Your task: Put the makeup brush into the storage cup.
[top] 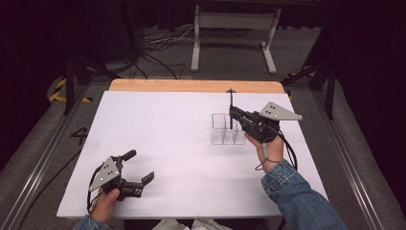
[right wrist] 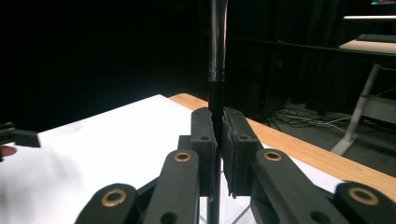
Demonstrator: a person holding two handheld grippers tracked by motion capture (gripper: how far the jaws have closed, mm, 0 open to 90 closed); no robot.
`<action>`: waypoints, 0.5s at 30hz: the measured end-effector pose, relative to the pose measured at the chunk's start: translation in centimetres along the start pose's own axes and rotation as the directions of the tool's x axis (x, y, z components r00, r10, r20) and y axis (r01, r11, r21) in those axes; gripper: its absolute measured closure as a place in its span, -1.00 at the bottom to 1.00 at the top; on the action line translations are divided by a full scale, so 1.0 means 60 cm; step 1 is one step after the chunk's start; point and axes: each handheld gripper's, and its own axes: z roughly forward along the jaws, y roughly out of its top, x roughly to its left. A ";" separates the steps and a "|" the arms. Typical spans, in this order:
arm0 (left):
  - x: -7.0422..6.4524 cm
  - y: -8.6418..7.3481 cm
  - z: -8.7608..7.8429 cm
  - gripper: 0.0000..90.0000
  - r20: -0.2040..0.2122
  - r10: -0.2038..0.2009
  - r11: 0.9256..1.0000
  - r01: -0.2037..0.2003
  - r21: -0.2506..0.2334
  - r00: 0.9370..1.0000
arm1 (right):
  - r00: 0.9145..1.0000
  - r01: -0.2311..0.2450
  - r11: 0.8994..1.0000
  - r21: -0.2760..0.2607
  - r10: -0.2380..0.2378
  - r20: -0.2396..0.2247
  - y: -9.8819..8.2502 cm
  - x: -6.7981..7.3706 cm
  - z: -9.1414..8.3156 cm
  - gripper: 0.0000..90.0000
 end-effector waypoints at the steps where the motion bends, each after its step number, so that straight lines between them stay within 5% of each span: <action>1: 0.000 0.000 0.000 -1.00 0.000 0.000 1.000 0.000 0.000 1.000 | 1.000 0.000 1.000 0.000 0.000 0.000 0.000 0.000 0.000 0.87; 15: -0.001 -0.001 0.001 -1.00 -0.001 -0.007 1.000 0.007 -0.003 1.000 | 0.993 -0.020 1.000 -0.014 0.021 0.114 -0.003 -0.016 -0.003 0.86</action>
